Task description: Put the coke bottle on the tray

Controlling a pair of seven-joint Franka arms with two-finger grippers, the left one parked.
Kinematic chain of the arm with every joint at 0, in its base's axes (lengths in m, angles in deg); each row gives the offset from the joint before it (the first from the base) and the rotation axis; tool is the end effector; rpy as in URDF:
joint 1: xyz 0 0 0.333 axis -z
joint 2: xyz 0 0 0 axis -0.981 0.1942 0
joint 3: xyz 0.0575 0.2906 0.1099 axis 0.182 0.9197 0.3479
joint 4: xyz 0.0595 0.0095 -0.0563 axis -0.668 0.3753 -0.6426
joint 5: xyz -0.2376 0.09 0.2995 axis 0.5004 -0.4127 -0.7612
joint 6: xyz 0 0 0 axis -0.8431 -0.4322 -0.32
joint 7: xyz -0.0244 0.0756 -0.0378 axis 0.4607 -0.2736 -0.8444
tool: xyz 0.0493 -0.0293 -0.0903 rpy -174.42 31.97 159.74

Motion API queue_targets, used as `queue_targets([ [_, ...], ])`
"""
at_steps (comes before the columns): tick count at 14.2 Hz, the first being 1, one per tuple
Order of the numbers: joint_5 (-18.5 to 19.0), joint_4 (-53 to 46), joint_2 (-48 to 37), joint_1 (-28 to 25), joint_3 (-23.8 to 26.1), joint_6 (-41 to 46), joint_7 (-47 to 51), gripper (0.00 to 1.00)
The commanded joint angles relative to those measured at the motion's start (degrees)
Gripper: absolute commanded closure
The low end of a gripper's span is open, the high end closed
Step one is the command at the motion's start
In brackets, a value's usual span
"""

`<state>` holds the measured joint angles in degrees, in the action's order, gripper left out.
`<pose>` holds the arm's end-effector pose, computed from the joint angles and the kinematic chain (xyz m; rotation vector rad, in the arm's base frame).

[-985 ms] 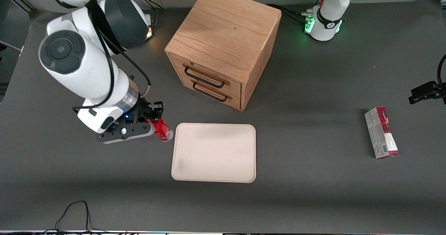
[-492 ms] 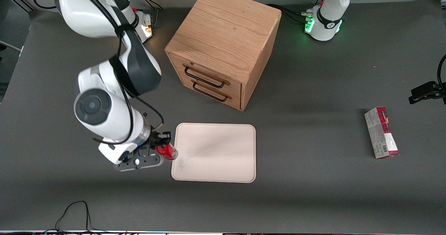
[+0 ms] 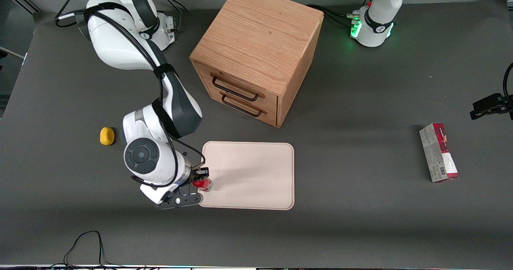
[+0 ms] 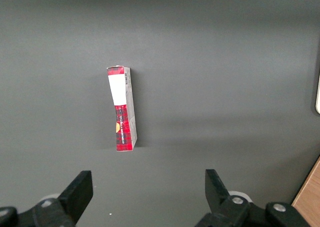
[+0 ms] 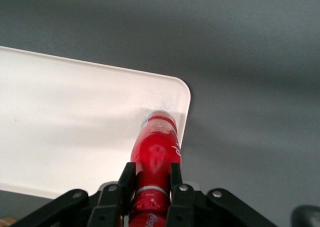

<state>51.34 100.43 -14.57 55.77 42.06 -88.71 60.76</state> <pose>0.7249 0.3008 0.3589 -3.1351 -0.1889 0.0237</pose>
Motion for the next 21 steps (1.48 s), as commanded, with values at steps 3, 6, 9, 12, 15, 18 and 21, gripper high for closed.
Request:
queue_targets([
  [3, -1.0, -1.6, 2.9, 0.2, 0.2, -1.9, -0.9, 1.0],
  [6, -1.0, -1.6, 3.3, 0.2, 0.2, -1.9, -0.5, 0.84],
  [9, -0.9, -1.6, 3.1, 0.1, 0.2, -1.8, 0.5, 0.0],
  [12, -0.5, -1.6, 1.5, 0.0, 0.1, -0.3, 0.5, 0.0],
  [15, -0.2, -1.6, -3.1, 0.0, -0.2, 6.9, 0.5, 0.0],
  [18, -0.1, -1.6, -8.5, -0.2, -0.3, 16.0, 0.4, 0.0],
  [21, 0.9, -1.1, -13.7, -0.3, -0.4, 25.0, -0.1, 0.0],
])
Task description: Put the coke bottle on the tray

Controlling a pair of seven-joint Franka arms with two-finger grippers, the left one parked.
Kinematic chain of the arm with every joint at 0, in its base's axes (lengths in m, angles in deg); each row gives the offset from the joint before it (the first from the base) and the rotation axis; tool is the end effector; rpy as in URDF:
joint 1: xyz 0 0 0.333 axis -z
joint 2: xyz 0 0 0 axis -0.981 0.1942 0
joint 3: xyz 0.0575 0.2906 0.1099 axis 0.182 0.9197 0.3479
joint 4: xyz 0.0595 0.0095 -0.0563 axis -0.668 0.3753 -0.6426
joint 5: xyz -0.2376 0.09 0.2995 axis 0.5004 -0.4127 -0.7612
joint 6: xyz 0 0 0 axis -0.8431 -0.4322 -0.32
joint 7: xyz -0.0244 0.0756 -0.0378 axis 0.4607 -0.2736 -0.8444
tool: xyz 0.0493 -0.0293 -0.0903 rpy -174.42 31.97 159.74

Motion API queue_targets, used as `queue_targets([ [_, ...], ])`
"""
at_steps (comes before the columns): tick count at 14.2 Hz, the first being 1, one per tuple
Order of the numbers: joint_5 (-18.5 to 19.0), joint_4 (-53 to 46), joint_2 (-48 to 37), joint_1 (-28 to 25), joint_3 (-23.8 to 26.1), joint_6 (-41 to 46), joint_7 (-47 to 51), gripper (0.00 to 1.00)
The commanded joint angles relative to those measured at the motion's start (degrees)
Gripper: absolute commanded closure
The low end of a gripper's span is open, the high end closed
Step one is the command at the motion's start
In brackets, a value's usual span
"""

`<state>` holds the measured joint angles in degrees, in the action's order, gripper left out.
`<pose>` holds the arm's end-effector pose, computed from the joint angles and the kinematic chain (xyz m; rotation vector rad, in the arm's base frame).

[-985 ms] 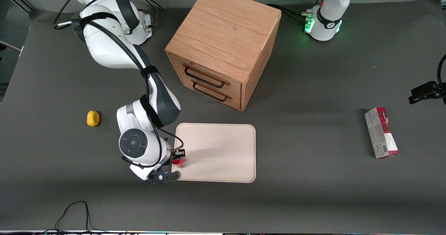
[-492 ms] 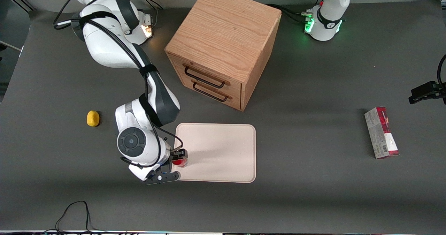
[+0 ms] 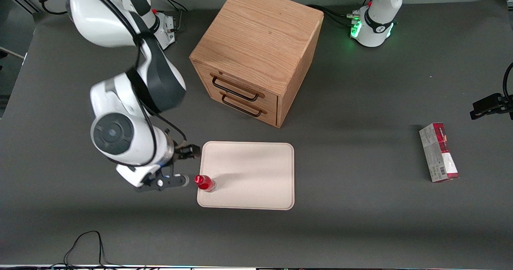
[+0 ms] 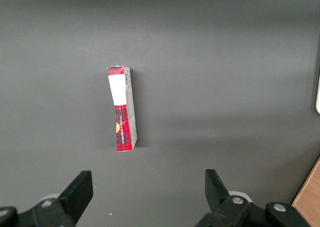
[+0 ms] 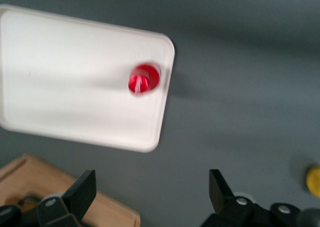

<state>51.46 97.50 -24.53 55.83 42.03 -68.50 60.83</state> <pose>0.6760 0.2799 0.4870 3.0886 0.1860 -0.2110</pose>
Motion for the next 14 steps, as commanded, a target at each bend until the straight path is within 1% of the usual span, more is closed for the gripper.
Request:
queue_targets([
  [1, 3.1, 1.8, -5.5, -0.5, -0.3, 7.7, -0.4, 0.0],
  [2, 5.0, 3.2, -7.6, -0.7, -0.3, 10.1, -0.4, 0.0],
  [3, 5.5, 6.7, -11.1, -0.5, -0.1, 10.4, 0.1, 0.0],
  [6, 4.7, 20.1, -22.4, 1.3, 0.1, 7.5, 0.3, 0.0],
  [9, 0.8, 33.9, -33.9, 5.4, 0.2, 1.7, 0.3, 0.0],
  [11, -0.6, 40.4, -39.2, 8.7, 0.2, -1.3, -0.4, 0.0],
  [14, -3.3, 47.8, -45.1, 15.3, 0.4, -4.8, -1.8, 0.0],
])
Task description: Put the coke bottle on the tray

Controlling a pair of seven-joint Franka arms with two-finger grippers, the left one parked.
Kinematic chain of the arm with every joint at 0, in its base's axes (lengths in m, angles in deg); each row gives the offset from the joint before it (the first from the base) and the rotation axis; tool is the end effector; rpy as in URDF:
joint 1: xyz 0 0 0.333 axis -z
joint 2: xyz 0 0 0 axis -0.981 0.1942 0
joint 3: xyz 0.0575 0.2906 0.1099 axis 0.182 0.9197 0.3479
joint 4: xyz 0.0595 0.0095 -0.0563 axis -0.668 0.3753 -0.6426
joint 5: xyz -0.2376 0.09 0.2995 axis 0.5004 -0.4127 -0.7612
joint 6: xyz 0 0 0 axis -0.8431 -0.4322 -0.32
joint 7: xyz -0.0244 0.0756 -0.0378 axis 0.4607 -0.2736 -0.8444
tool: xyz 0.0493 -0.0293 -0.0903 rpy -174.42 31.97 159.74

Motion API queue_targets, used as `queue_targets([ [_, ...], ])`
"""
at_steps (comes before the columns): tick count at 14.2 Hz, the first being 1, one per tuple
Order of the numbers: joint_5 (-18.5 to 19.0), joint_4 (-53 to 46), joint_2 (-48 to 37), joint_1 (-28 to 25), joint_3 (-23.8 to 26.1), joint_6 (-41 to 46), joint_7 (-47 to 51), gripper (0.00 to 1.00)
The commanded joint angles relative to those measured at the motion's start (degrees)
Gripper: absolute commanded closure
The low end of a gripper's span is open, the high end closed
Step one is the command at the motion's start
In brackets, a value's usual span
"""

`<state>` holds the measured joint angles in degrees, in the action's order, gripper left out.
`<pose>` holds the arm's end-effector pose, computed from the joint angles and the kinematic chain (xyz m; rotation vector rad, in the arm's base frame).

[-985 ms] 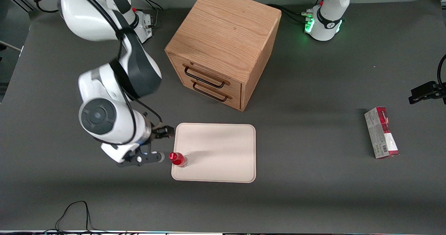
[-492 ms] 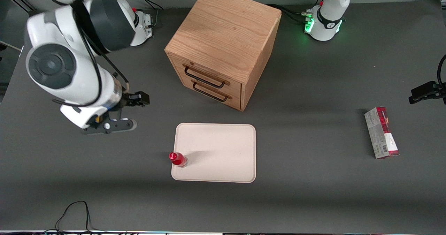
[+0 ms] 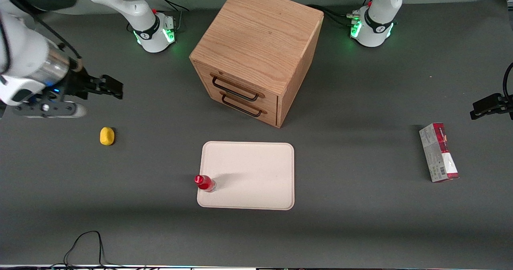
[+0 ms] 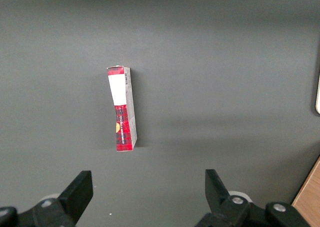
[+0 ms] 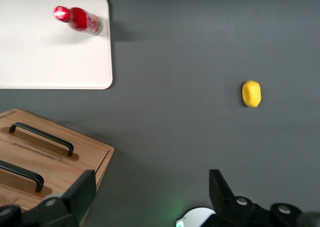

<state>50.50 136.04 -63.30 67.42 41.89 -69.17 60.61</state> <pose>0.5583 0.1041 0.6301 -3.1257 0.1310 0.2048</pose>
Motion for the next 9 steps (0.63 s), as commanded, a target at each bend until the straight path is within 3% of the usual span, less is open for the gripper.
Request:
queue_targets([
  [1, -2.3, 10.8, -7.3, 5.4, 0.4, -5.3, -3.6, 0.0],
  [4, -2.3, 11.0, -7.5, 9.3, 0.3, -5.6, -5.2, 0.0],
  [9, -2.2, 11.7, -8.4, 9.0, -2.6, -7.6, -8.2, 0.0],
])
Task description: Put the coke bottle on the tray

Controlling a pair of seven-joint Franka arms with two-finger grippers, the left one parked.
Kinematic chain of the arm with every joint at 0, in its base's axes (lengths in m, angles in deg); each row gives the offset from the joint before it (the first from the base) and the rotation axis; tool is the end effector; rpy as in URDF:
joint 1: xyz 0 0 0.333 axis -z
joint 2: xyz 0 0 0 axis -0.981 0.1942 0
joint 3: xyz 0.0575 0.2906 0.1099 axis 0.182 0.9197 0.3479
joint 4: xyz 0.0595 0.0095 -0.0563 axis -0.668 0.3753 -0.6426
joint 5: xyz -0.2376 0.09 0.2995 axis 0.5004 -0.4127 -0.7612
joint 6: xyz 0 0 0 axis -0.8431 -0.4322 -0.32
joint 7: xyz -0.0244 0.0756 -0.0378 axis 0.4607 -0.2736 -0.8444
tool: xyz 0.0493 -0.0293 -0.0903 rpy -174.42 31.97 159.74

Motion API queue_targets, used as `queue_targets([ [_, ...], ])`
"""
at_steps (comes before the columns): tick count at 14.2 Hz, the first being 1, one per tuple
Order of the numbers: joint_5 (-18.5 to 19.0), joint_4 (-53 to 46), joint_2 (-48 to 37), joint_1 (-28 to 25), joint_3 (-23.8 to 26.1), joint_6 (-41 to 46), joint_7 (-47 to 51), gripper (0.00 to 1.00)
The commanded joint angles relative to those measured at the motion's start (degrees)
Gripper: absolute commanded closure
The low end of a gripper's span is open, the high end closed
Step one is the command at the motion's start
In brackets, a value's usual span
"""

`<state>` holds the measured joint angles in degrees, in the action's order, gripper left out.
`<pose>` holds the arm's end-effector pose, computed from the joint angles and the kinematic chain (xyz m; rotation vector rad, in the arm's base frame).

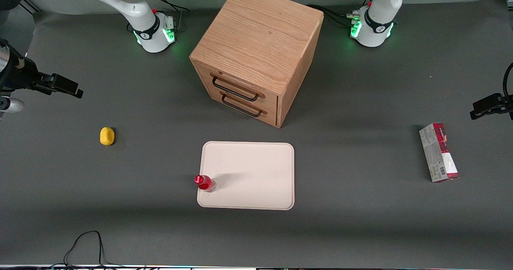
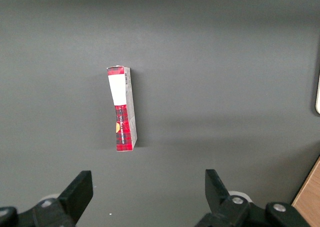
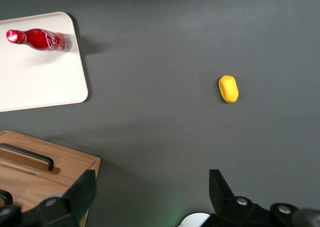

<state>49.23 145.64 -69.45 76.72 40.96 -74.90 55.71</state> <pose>0.5451 0.0049 0.6211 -3.0741 0.2753 0.1410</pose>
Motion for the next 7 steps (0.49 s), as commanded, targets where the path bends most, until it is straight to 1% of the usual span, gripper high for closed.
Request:
queue_targets([
  [1, -1.0, 3.3, -2.7, -0.3, -2.8, -3.1, -5.6, 0.0],
  [4, -1.0, 6.9, -4.7, -0.4, -3.9, -5.3, -6.3, 0.0],
  [7, -1.0, 10.5, -7.0, 0.0, -3.7, -7.5, -6.5, 0.0],
])
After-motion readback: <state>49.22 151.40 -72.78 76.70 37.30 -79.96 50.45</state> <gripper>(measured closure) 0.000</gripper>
